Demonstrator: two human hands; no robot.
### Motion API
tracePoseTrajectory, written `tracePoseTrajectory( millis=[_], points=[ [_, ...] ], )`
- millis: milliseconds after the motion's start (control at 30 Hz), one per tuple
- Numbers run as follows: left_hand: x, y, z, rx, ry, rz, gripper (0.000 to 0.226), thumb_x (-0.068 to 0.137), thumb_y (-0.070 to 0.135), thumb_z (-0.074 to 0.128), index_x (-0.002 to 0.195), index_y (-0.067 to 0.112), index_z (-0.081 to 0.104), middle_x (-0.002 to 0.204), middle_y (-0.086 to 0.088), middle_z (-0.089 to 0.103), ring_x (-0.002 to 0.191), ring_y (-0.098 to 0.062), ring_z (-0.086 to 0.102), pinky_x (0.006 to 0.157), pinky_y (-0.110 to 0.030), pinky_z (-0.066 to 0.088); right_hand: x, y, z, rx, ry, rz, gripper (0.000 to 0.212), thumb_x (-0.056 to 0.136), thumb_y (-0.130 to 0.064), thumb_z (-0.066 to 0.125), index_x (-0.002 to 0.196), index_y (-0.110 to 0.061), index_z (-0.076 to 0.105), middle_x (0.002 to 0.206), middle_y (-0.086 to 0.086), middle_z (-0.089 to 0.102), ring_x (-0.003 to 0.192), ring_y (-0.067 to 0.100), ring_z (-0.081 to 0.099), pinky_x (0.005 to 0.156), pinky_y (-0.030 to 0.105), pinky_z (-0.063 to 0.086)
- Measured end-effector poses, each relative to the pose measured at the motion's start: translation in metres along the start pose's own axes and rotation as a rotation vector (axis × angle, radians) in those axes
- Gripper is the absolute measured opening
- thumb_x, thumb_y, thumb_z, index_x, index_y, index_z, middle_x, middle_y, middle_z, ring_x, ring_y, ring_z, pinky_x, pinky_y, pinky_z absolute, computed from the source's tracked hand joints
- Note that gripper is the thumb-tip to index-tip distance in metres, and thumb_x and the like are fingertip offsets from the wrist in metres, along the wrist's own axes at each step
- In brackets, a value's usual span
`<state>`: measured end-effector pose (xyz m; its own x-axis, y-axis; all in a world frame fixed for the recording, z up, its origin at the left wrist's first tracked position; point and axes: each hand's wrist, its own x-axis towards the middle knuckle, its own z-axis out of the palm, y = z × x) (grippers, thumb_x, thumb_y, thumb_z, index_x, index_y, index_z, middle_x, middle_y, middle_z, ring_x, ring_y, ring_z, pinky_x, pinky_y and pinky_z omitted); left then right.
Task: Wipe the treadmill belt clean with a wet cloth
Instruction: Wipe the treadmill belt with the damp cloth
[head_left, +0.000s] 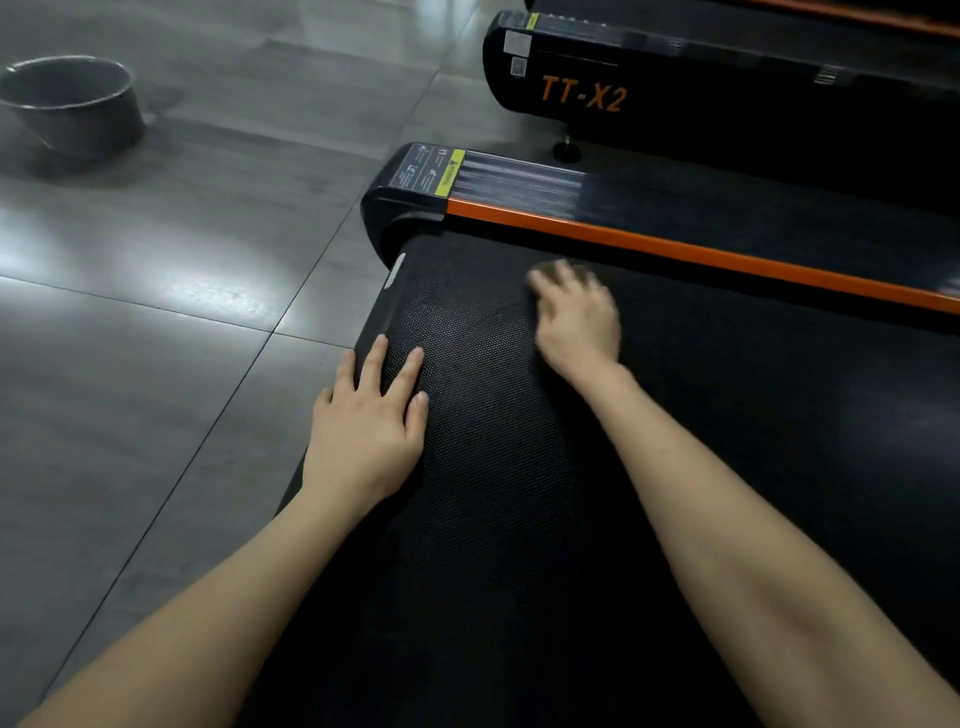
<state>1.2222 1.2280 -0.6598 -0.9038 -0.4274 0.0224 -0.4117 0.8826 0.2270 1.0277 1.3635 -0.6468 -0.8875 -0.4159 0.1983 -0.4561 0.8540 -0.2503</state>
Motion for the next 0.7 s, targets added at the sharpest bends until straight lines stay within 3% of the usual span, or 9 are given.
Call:
tracePoseTrajectory(
  millis=[100, 200, 267, 367, 400, 467, 567, 700],
  points=[
    [0.001, -0.002, 0.000, 0.007, -0.002, 0.001, 0.065, 0.087, 0.053, 0.009, 0.149, 0.037, 0.021, 0.159, -0.003, 0.013, 0.145, -0.030, 0.012, 0.108, -0.047, 0.028, -0.031, -0.049, 0.010, 0.036, -0.093, -0.406, 0.044, 0.092, -0.025, 0.037, 0.134, -0.029, 0.051, 0.148, 0.005, 0.039, 0.134, 0.040, 0.034, 0.112, 0.044, 0.024],
    [0.000, -0.004, -0.001, -0.006, 0.000, 0.012, 0.073, 0.081, 0.058, 0.000, 0.148, 0.037, 0.022, 0.159, -0.001, 0.012, 0.145, -0.028, 0.010, 0.107, -0.048, 0.030, -0.041, -0.034, 0.001, 0.095, -0.185, -0.678, 0.041, 0.094, -0.025, 0.038, 0.132, -0.026, 0.054, 0.144, 0.005, 0.044, 0.133, 0.037, 0.036, 0.110, 0.048, 0.026],
    [0.000, -0.005, -0.001, -0.015, 0.000, 0.015, 0.076, 0.079, 0.059, -0.003, 0.148, 0.038, 0.021, 0.159, -0.001, 0.011, 0.145, -0.028, 0.009, 0.107, -0.048, 0.030, -0.020, 0.005, -0.004, 0.027, -0.134, -0.577, 0.044, 0.092, -0.026, 0.036, 0.134, -0.026, 0.052, 0.145, 0.006, 0.043, 0.133, 0.036, 0.037, 0.110, 0.049, 0.027],
    [0.000, -0.002, 0.000, -0.014, 0.010, 0.014, 0.075, 0.080, 0.058, -0.002, 0.148, 0.037, 0.023, 0.159, -0.002, 0.014, 0.144, -0.030, 0.012, 0.107, -0.049, 0.029, 0.018, 0.058, -0.011, -0.051, 0.009, -0.050, 0.044, 0.095, -0.024, 0.035, 0.137, -0.025, 0.047, 0.148, 0.009, 0.038, 0.133, 0.037, 0.033, 0.110, 0.048, 0.025],
    [0.000, -0.001, 0.001, -0.007, 0.012, 0.013, 0.075, 0.081, 0.057, -0.002, 0.148, 0.037, 0.024, 0.159, -0.003, 0.015, 0.144, -0.031, 0.013, 0.107, -0.049, 0.030, 0.027, 0.058, -0.010, -0.059, 0.023, 0.108, 0.042, 0.096, -0.022, 0.037, 0.137, -0.025, 0.047, 0.148, 0.009, 0.038, 0.133, 0.037, 0.031, 0.111, 0.048, 0.023],
    [0.001, -0.001, 0.002, -0.001, 0.007, 0.007, 0.075, 0.081, 0.056, -0.002, 0.148, 0.036, 0.023, 0.159, -0.003, 0.015, 0.144, -0.031, 0.013, 0.107, -0.050, 0.031, 0.039, 0.030, -0.001, -0.069, 0.049, 0.222, 0.042, 0.092, -0.019, 0.040, 0.132, -0.025, 0.051, 0.142, 0.009, 0.043, 0.129, 0.039, 0.034, 0.110, 0.047, 0.025],
    [0.001, -0.002, 0.003, 0.003, 0.010, 0.007, 0.076, 0.079, 0.057, -0.004, 0.149, 0.037, 0.020, 0.159, -0.001, 0.011, 0.145, -0.030, 0.010, 0.107, -0.049, 0.030, 0.052, -0.034, 0.021, -0.022, -0.004, 0.039, 0.045, 0.089, -0.020, 0.043, 0.133, -0.027, 0.048, 0.144, 0.007, 0.040, 0.128, 0.037, 0.034, 0.108, 0.044, 0.026],
    [0.001, -0.004, 0.002, -0.029, 0.020, 0.020, 0.076, 0.079, 0.059, -0.003, 0.148, 0.039, 0.022, 0.159, 0.001, 0.012, 0.145, -0.028, 0.010, 0.108, -0.048, 0.031, 0.050, -0.071, 0.028, 0.019, -0.141, -0.320, 0.043, 0.100, -0.027, 0.033, 0.142, -0.033, 0.037, 0.154, 0.001, 0.027, 0.141, 0.031, 0.020, 0.116, 0.039, 0.014]
  ],
)
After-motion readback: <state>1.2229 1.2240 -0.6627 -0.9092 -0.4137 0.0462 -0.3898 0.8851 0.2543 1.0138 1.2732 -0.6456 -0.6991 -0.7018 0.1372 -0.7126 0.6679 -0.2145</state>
